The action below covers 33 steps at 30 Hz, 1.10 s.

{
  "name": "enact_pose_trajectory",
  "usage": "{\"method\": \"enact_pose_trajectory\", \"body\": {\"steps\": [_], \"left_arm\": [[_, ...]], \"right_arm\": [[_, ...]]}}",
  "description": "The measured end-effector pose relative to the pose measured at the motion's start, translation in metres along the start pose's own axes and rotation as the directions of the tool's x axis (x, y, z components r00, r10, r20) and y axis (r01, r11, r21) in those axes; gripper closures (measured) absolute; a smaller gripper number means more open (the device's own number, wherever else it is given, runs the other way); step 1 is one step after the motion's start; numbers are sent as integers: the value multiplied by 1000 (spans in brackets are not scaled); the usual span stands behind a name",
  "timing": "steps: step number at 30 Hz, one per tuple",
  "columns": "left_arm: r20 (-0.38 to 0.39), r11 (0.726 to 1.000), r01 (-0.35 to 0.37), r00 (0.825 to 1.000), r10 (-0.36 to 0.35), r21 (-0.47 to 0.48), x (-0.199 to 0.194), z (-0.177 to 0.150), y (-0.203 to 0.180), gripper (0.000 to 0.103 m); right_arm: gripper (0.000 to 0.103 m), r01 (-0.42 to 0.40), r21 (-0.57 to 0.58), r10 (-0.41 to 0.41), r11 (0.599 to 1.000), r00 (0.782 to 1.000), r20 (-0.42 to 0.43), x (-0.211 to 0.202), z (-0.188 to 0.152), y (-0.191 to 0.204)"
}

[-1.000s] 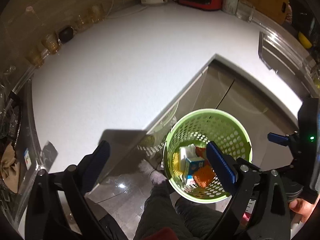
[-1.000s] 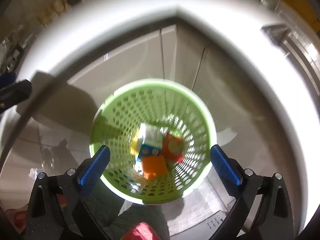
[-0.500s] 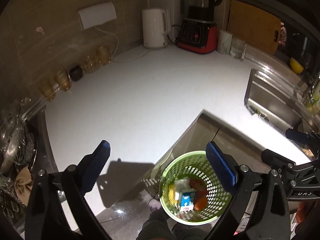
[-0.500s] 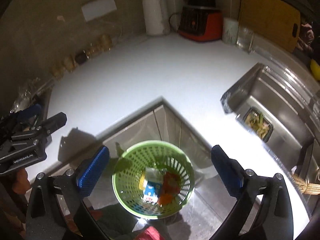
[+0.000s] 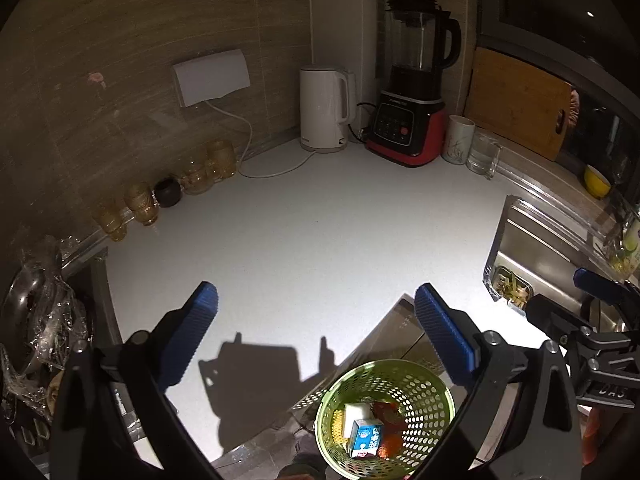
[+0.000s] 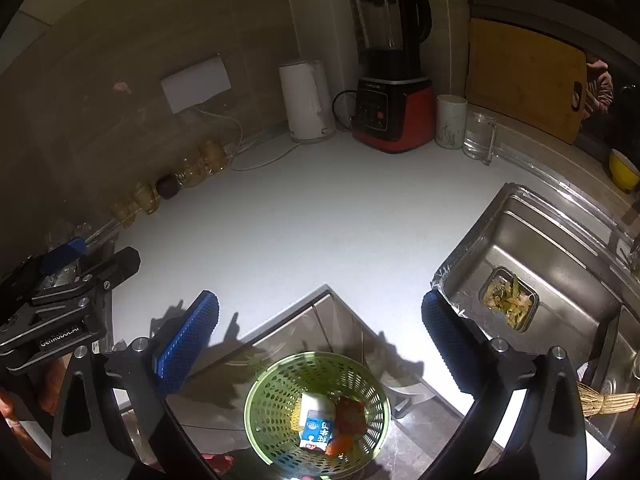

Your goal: Collect trash

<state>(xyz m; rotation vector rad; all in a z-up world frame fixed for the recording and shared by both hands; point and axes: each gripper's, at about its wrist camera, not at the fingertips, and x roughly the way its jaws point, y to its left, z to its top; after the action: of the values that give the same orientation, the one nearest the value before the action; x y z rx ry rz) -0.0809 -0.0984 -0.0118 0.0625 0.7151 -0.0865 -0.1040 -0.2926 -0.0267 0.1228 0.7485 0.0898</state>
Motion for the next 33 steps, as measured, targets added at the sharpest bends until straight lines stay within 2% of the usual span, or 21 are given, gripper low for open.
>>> {"method": "enact_pose_trajectory", "body": {"steps": [20, 33], "left_arm": [[24, 1000, -21, 999, 22, -16, 14, 24, 16, 8], [39, 1000, -23, 999, 23, -5, 17, 28, 11, 8]], "right_arm": [[2, 20, -31, -18, 999, 997, 72, 0, 37, 9], [2, 23, -48, -19, 999, 996, 82, 2, 42, 13]]}}
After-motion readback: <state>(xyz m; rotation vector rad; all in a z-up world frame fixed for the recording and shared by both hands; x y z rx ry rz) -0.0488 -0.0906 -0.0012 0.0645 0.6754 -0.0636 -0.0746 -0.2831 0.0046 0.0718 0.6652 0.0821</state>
